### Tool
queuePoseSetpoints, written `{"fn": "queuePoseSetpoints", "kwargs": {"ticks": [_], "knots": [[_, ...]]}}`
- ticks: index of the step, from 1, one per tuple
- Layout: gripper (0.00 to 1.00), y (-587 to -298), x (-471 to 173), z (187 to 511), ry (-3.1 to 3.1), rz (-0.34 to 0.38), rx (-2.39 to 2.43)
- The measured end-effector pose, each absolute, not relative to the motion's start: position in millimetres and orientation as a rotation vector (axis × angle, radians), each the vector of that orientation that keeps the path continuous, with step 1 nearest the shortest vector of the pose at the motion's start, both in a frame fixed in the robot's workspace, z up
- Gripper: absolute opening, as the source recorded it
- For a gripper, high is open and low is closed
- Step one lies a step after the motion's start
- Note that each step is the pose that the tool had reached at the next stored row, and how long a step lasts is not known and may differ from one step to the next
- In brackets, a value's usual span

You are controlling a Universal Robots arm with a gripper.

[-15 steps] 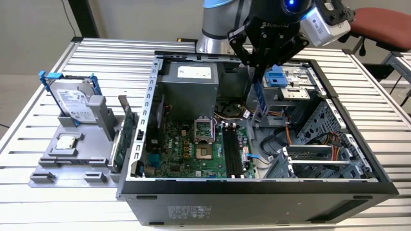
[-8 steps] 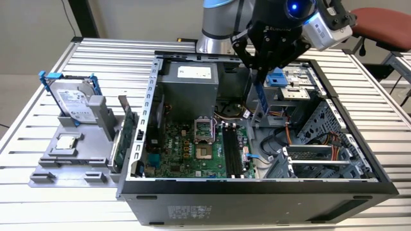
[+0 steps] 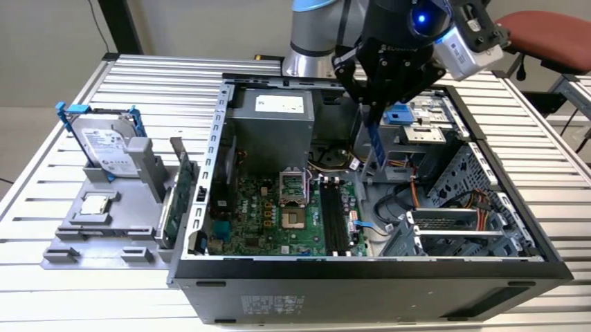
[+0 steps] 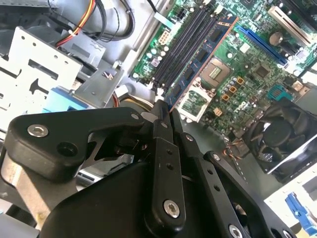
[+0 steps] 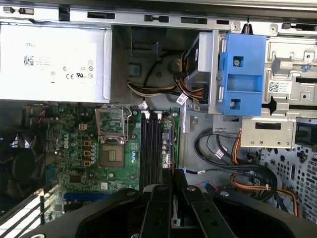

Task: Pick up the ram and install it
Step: 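Insert the ram into the slot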

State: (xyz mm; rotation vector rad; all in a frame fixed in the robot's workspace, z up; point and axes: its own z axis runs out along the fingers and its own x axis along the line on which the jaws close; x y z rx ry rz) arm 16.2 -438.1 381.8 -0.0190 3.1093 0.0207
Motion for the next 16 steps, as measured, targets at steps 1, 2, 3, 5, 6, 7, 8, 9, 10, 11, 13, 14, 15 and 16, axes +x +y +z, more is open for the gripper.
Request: {"fn": "queuePoseSetpoints", "kwargs": {"ticks": [1,2,3,5,6,7,8,9,10,11,13,14,15,16], "knots": [[0.00,-438,16,381,3.108,0.021,-0.019],[0.00,-438,16,380,3.107,0.021,-0.019],[0.00,-438,16,379,3.106,0.021,-0.019],[0.00,-438,17,377,3.103,0.021,-0.019],[0.00,-438,17,376,3.102,0.021,-0.019],[0.00,-438,17,375,3.101,0.020,-0.019],[0.00,-438,17,374,3.100,0.021,-0.019],[0.00,-438,17,373,3.099,0.021,-0.019],[0.00,-438,17,372,3.098,0.021,-0.019],[0.00,-438,17,371,3.097,0.021,-0.019],[0.00,-438,17,369,3.096,0.020,-0.019],[0.00,-438,17,368,3.095,0.020,-0.019],[0.00,-438,17,367,3.095,0.020,-0.019],[0.00,-438,17,367,3.094,0.020,-0.019]]}}
